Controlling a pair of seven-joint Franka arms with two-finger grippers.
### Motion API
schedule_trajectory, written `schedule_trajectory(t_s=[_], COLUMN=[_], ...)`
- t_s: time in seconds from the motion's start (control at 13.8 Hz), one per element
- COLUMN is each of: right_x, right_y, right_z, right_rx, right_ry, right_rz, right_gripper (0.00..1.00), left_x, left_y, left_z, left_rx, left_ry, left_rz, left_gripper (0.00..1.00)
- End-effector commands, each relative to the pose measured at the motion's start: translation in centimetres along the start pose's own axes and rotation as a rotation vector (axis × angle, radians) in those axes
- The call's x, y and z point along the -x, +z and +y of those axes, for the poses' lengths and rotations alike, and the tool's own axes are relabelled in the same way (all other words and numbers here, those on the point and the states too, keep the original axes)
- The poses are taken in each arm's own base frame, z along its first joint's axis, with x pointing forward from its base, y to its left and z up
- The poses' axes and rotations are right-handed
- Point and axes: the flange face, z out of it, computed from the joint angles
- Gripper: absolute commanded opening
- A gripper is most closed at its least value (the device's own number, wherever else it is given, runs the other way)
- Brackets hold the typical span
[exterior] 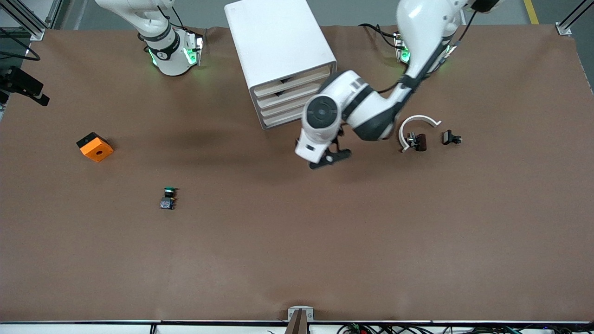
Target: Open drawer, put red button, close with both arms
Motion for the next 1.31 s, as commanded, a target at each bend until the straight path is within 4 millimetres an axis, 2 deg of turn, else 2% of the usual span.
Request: schedule_trajectory(t_s=[0.0,0.29,0.36,0.44,0.51,0.58,0.73,0.8,1.09,1.23], right_x=[0.7,0.9,0.9,0.9,1.0,1.0,1.1,1.1,1.2,1.2], right_y=[-0.1,0.2,0.2,0.1,0.1,0.1,-0.1,-0.2,-0.2,-0.1], right_z=[0.2,0.1,0.1,0.0,0.0,0.0,0.0,0.0,-0.1,-0.2], right_rx=[0.023,0.022,0.020,0.020,0.019,0.016,0.012,0.012,0.008,0.003], right_ry=[-0.014,-0.017,-0.017,-0.019,-0.017,-0.016,-0.016,-0.017,-0.019,-0.017], right_rz=[0.012,0.006,0.006,0.006,0.006,0.007,0.011,0.012,0.012,0.011], right_gripper=[1.00,1.00,1.00,1.00,1.00,1.00,1.00,1.00,1.00,1.00], left_x=[-4.1,-9.4,-9.9,-10.4,-11.0,-11.7,-12.7,-12.2,-11.7,-11.4], left_y=[-7.9,-16.5,-17.9,-20.2,-21.5,-23.2,-25.3,-26.7,-29.2,-29.8], left_z=[-5.6,-12.9,-14.2,-16.3,-18.0,-20.4,-24.9,-26.7,-33.9,-35.9], left_rx=[0.022,0.064,0.064,0.078,0.085,0.087,0.078,0.072,-0.021,-0.044], left_ry=[-0.087,-0.157,-0.162,-0.166,-0.147,-0.113,-0.054,-0.003,0.175,0.317], left_rz=[0.108,0.163,0.169,0.198,0.214,0.237,0.233,0.250,0.225,0.210], left_gripper=[1.00,1.00,1.00,1.00,1.00,1.00,1.00,1.00,1.00,1.00])
